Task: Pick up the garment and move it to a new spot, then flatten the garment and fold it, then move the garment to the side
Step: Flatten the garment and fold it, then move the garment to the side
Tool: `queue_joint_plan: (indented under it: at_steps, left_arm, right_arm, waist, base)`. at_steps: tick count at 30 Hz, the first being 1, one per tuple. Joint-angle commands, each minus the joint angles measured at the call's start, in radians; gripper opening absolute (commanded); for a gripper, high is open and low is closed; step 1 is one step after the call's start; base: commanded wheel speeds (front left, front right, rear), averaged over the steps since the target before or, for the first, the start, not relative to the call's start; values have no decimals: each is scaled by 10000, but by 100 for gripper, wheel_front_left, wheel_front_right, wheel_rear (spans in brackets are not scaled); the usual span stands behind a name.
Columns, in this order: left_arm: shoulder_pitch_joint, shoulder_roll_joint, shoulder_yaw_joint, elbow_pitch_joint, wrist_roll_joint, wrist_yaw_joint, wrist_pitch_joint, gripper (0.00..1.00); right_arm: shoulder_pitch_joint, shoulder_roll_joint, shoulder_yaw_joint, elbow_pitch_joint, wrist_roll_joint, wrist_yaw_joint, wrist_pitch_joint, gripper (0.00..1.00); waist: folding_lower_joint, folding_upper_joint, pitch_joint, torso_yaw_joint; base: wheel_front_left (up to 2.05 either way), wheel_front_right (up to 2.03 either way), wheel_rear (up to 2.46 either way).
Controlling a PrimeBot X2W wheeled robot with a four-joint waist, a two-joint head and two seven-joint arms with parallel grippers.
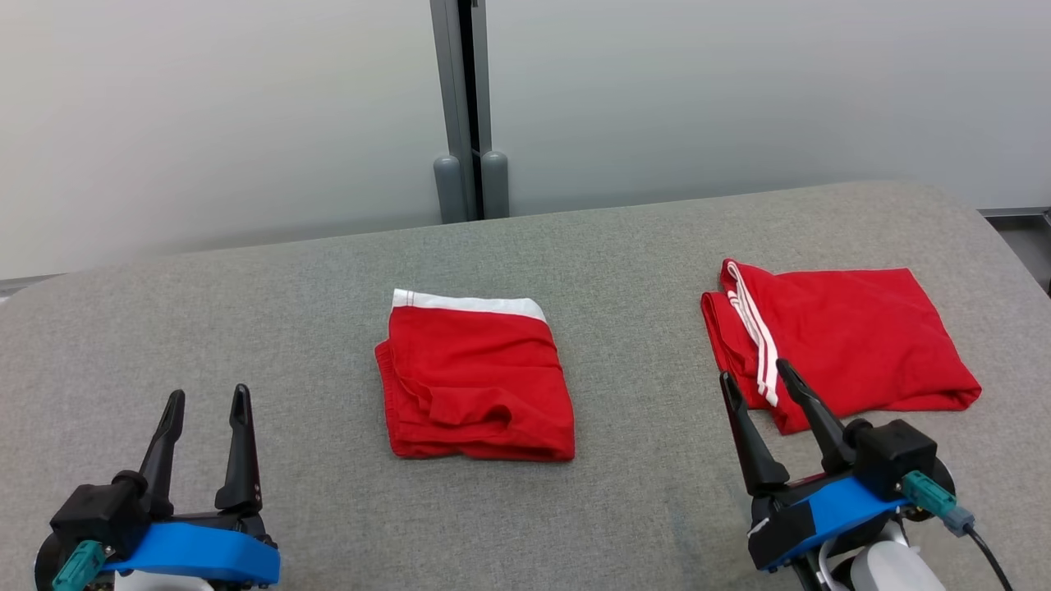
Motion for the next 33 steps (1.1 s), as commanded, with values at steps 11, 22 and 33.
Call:
queue_joint_plan:
  at_steps: [11, 22, 33]
  left_arm:
    - [92, -281, 199, 82, 425, -99, -39, 100]
    - [-253, -152, -334, -7, 220, -82, -41, 100]
    - [-784, -27, -697, -109, -136, -83, -39, 100]
  right_arm:
    - [283, 310, -282, -154, -506, 1, -31, 100]
    - [-981, 406, 314, 911, 11, 1, 2, 100]
    - [-4077, 252, 341, 4349, 800, 1, 1379, 100]
  waist:
    - [1, -1, 14, 112]
    - [1, -1, 236, 805]
    - [1, -1, 970, 2550]
  base:
    - [0, 0, 0]
    - [0, 0, 0]
    - [0, 0, 0]
